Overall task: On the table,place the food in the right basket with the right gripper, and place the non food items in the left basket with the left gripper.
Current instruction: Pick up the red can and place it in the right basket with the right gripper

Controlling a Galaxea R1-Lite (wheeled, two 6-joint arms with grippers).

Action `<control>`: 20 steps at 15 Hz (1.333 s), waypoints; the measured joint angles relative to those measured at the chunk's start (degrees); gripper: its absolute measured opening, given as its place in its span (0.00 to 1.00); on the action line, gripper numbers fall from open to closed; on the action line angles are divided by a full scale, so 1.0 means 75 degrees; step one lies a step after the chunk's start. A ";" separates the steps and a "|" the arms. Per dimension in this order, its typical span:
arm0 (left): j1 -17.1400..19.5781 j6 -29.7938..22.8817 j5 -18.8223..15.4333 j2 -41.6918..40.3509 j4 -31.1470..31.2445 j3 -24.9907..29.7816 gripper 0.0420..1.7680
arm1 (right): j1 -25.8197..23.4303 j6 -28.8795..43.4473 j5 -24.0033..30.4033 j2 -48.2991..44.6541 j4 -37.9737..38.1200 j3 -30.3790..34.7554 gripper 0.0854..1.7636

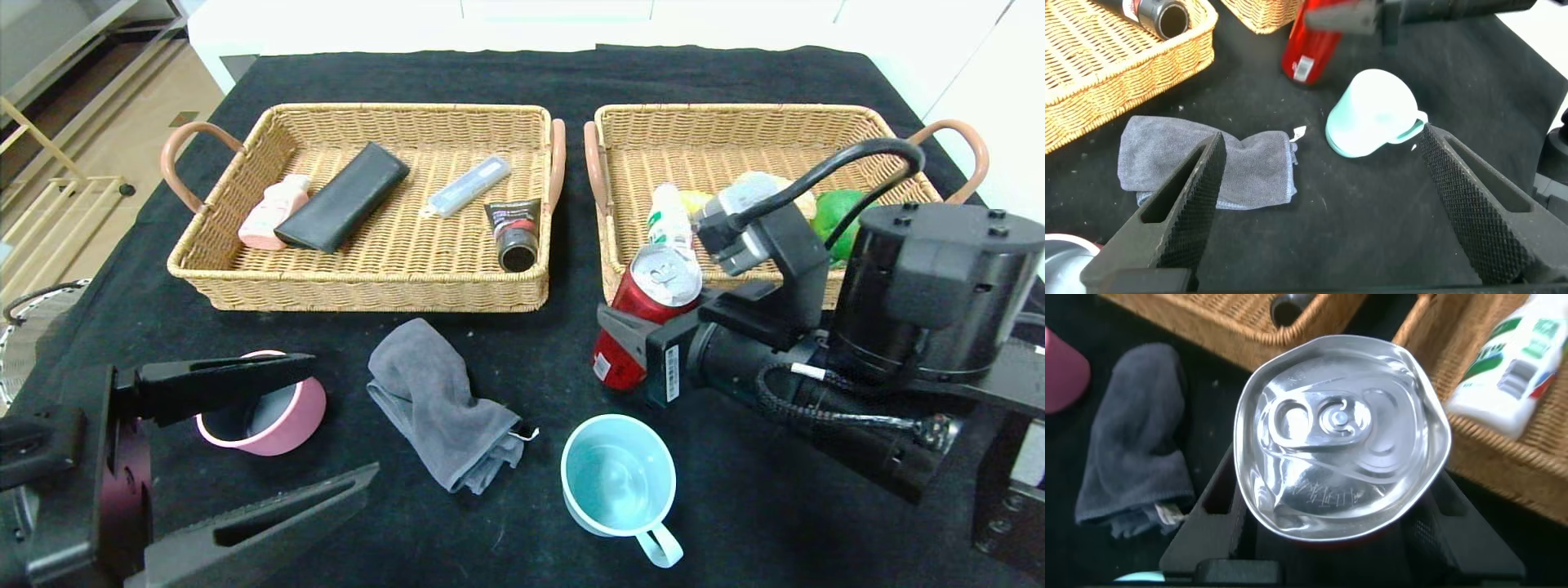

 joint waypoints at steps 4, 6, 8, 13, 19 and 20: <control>0.0000 0.0000 -0.0003 0.0041 -0.0003 0.0013 0.97 | 0.0081 -0.0008 -0.0003 -0.0553 0.0257 -0.0096 0.56; 0.0000 0.0000 -0.0003 0.0059 0.0000 0.0033 0.97 | 0.0080 -0.0018 -0.0187 -0.0743 0.0231 -0.0302 0.56; 0.0000 0.0000 -0.0003 0.0068 0.0000 0.0036 0.97 | -0.0029 -0.0018 -0.0268 -0.0824 0.0231 -0.0606 0.56; 0.0007 0.0000 -0.0003 0.0102 0.0000 0.0036 0.97 | -0.0623 0.0018 -0.0319 -0.0588 0.0245 -0.1539 0.56; 0.0011 0.0000 -0.0003 0.0088 -0.0011 0.0036 0.97 | -0.1375 0.0161 -0.0323 0.0260 0.0150 -0.2684 0.56; 0.0021 0.0000 0.0000 0.0088 -0.0011 0.0036 0.97 | -0.1386 0.0184 -0.0327 0.0406 0.0125 -0.2835 0.56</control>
